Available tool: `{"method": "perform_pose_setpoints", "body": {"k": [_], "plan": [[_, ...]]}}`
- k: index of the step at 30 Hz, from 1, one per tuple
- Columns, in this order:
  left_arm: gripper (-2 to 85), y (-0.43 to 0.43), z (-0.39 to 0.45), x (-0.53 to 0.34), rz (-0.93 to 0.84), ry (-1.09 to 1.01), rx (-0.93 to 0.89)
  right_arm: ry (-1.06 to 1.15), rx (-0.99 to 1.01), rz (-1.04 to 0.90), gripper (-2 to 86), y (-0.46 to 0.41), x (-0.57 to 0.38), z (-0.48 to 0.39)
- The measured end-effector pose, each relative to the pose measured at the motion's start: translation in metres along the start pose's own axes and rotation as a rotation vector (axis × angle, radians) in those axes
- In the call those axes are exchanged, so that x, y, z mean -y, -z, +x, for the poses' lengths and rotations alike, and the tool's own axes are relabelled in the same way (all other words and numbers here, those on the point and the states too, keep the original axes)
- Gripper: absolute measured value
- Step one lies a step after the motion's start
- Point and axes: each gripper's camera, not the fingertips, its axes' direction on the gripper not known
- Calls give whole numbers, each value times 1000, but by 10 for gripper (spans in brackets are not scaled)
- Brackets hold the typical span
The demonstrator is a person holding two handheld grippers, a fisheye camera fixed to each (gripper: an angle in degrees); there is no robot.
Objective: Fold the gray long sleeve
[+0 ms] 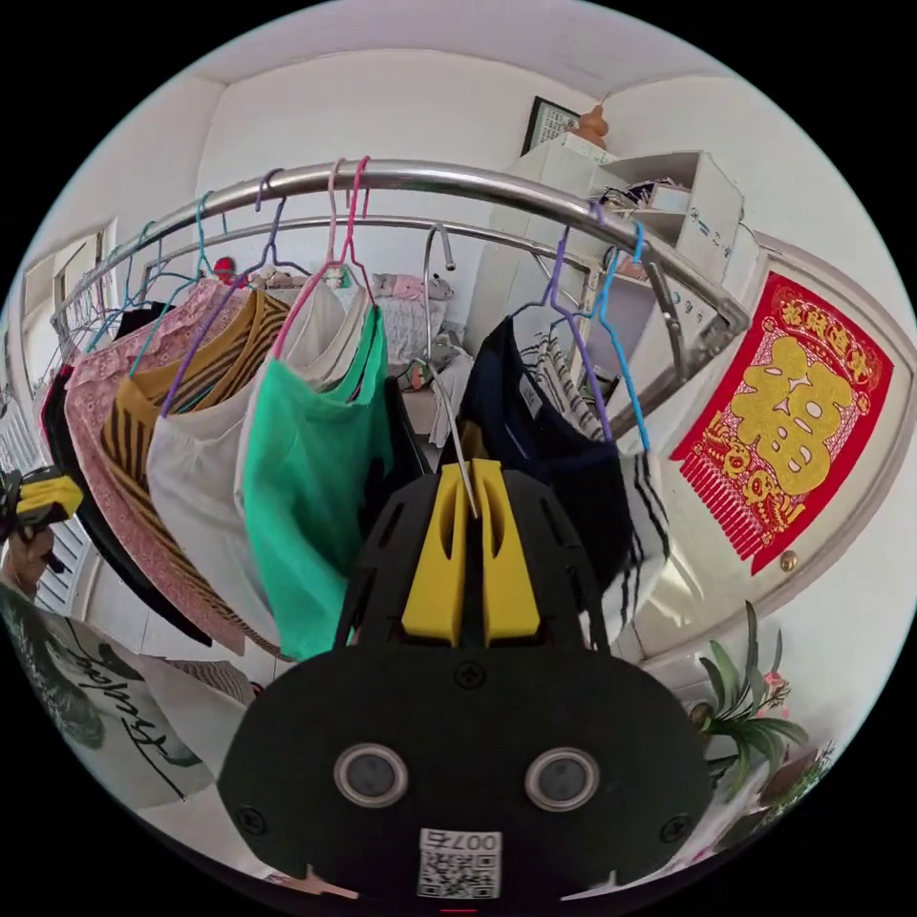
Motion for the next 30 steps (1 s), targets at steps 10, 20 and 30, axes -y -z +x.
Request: {"method": "perform_pose_setpoints", "body": {"k": [10, 20, 30], "plan": [[3, -25, 45, 104, 185, -344, -384, -217, -181, 11, 1, 151, -117, -72], [66, -73, 124, 169, 144, -502, -839, -447, -556, -266, 0, 248, -137, -200], [115, -78, 319, 213, 17, -708, -1387, -711, -788, -231, 0, 380, -167, -317]]}}
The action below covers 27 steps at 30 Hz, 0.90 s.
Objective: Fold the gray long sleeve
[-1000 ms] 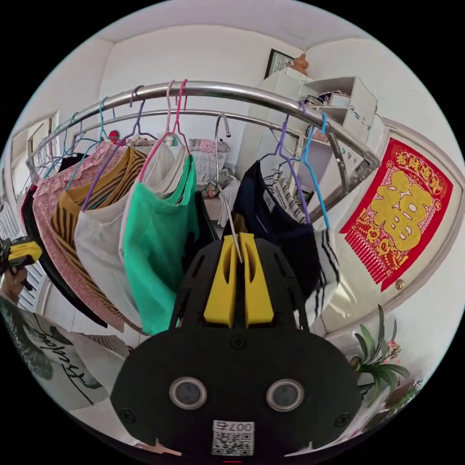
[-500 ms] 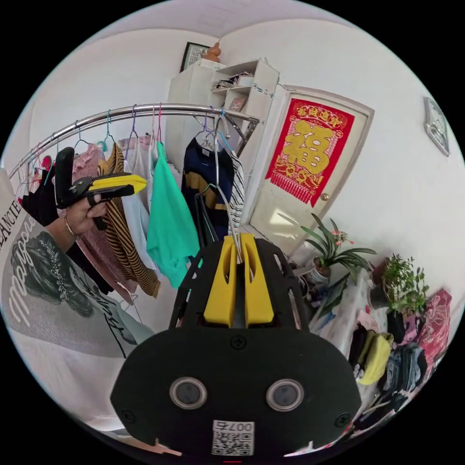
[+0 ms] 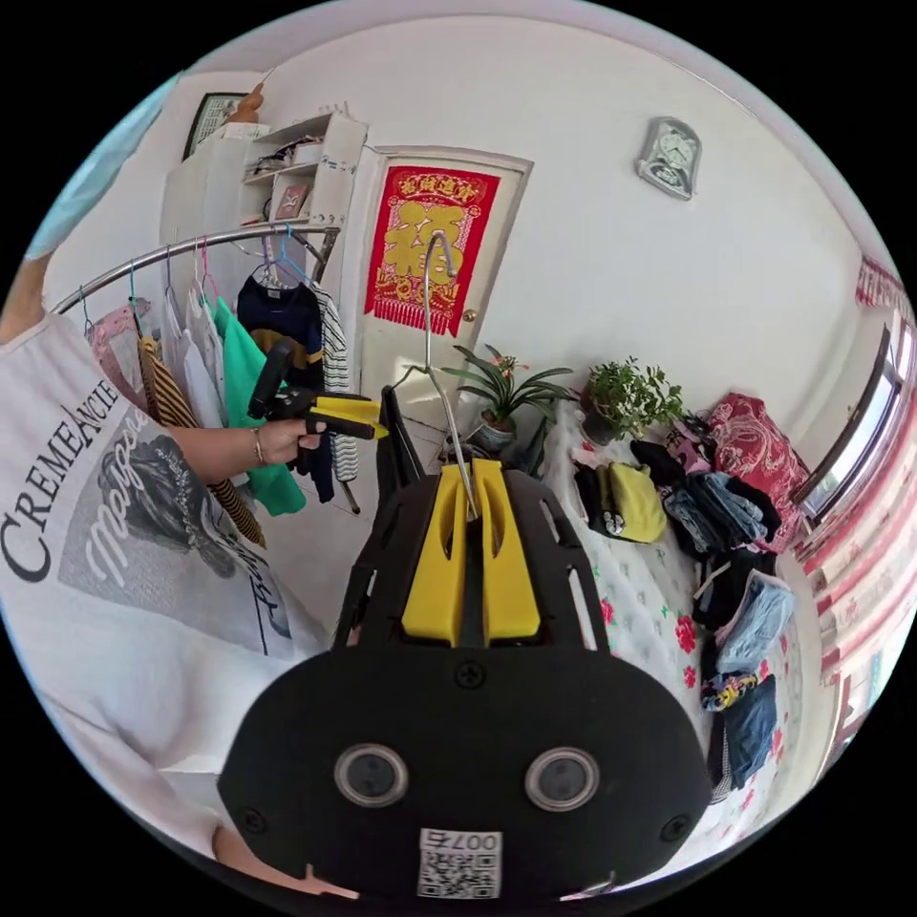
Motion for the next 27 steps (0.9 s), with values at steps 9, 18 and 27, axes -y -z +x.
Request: {"method": "perform_pose_setpoints", "body": {"k": [9, 18, 27], "plan": [[-5, -133, 64, 148, -80, -196, -508, -232, -89, 18, 0, 61, -103, 80], [-8, -237, 114, 310, -32, -164, -594, -386, -131, 171, 3, 122, -191, 216], [-8, -345, 153, 427, -55, -218, -711, -478, -171, 149, -1, 100, -232, 321]]}}
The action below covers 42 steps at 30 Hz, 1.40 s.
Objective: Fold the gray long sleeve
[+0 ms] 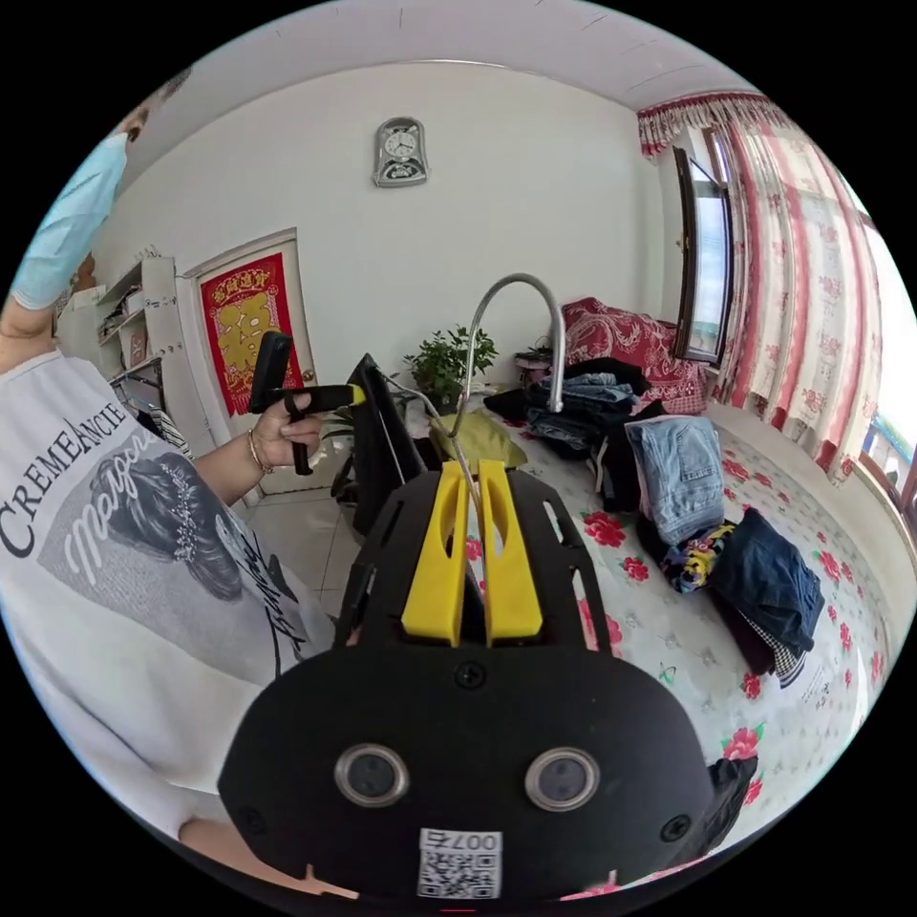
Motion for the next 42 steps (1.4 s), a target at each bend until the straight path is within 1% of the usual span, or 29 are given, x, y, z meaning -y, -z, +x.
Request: {"method": "perform_pose_setpoints", "body": {"k": [2, 5, 6, 8, 9, 10, 12, 13, 14, 15, 16, 17, 19, 20, 21, 24, 26, 27, 29, 31, 32, 34, 35, 37, 38, 40, 41, 42], "plan": [[-8, -14, -31, 14, -14, 65, 1, 2, -33, -48, -2, -16, -3, 10], [-9, -24, -93, 34, 28, 207, -27, -69, -71, -32, -3, -17, -15, 32], [-9, -26, -119, 41, 38, 275, -20, -138, -80, -10, -3, -11, -21, 45], [-8, -31, -158, 49, 31, 389, -1, -287, -68, 104, -2, 8, -39, 70], [-8, -36, -179, 54, 22, 437, -10, -409, -28, 189, -2, 19, -56, 89], [-8, -46, -192, 62, -1, 428, -38, -528, -38, 262, -2, 25, -76, 105], [-8, -66, -201, 74, -64, 392, -55, -675, -83, 406, -2, 37, -110, 124], [-8, -82, -202, 82, -126, 356, -48, -786, -111, 451, -1, 44, -130, 137], [-8, -91, -202, 86, -163, 335, -48, -839, -137, 466, -1, 48, -139, 142], [-8, -108, -202, 93, -228, 301, -46, -938, -218, 487, 0, 59, -155, 150], [-8, -123, -202, 99, -271, 275, -30, -1029, -341, 481, 3, 73, -171, 156], [-8, -129, -203, 102, -287, 264, -28, -1057, -416, 469, 4, 81, -178, 158], [-8, -151, -209, 111, -330, 252, -42, -1184, -699, 318, 19, 107, -205, 174], [-8, -155, -211, 113, -334, 257, -49, -1226, -754, 275, 25, 112, -215, 180], [-8, -162, -215, 117, -338, 268, -65, -1325, -813, 199, 38, 122, -237, 193], [-7, -173, -224, 131, -345, 285, -75, -1552, -826, 121, 68, 138, -297, 211], [-8, -177, -226, 140, -348, 283, -59, -1623, -860, 76, 76, 137, -315, 210], [-8, -178, -227, 145, -346, 285, -51, -1623, -866, 77, 79, 132, -315, 206], [-8, -180, -229, 152, -342, 295, -42, -1518, -785, 116, 83, 115, -298, 205], [-8, -182, -230, 158, -342, 311, -20, -1306, -630, 67, 89, 66, -250, 210], [-8, -182, -230, 160, -342, 313, -11, -1242, -589, 43, 90, 50, -234, 210], [-8, -184, -229, 168, -347, 307, 22, -1013, -409, -53, 95, -25, -176, 205], [-8, -185, -229, 170, -349, 308, 27, -960, -357, -76, 96, -46, -163, 202], [-8, -188, -230, 177, -363, 317, 36, -780, -145, -231, 98, -130, -120, 190], [-8, -189, -230, 179, -368, 317, 39, -739, -116, -280, 97, -150, -112, 187], [-8, -193, -230, 185, -382, 312, 53, -595, -60, -465, 89, -218, -95, 174], [-8, -194, -230, 186, -385, 312, 54, -569, -48, -513, 84, -232, -94, 173], [-8, -196, -231, 188, -390, 317, 54, -538, -21, -616, 75, -258, -97, 172]]}}
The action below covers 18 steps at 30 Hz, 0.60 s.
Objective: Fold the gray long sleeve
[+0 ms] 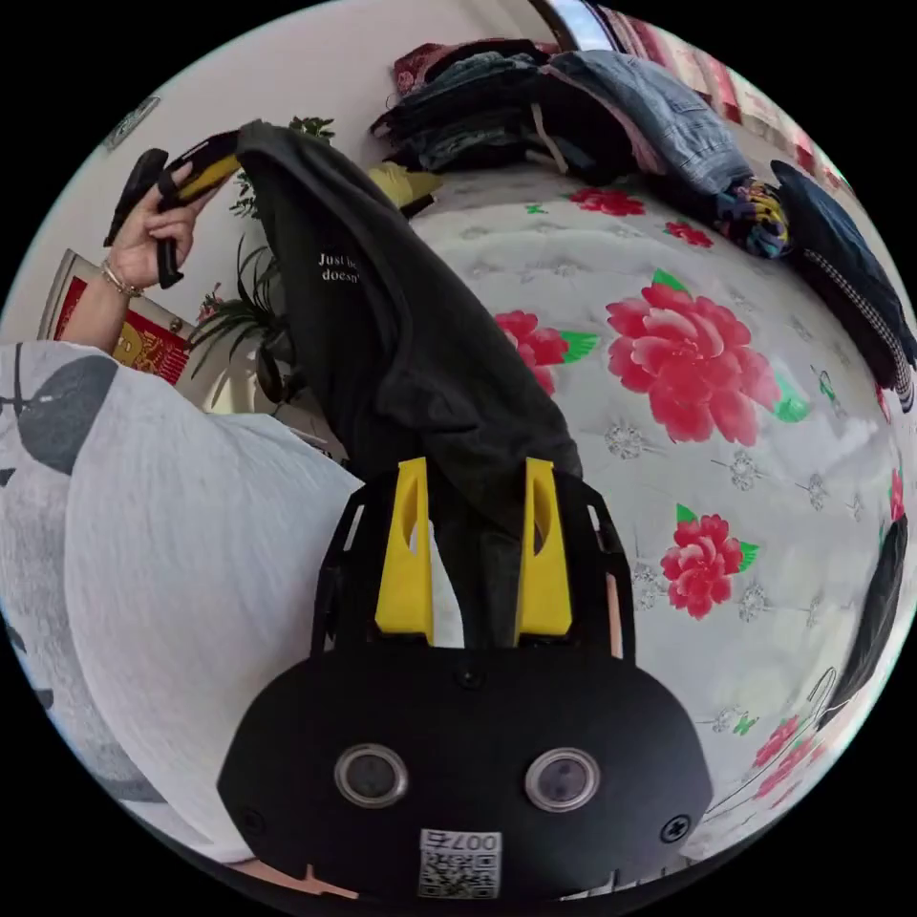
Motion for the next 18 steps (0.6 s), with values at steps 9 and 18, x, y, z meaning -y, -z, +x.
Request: {"method": "perform_pose_setpoints", "body": {"k": [9, 18], "plan": [[-6, -13, -12, 71, -87, -66, 101, -166, -2, 206, 39, 125, 14, 50], [52, -123, 11, 256, 34, -107, 169, -411, -377, 472, 45, 260, 101, 96]]}}
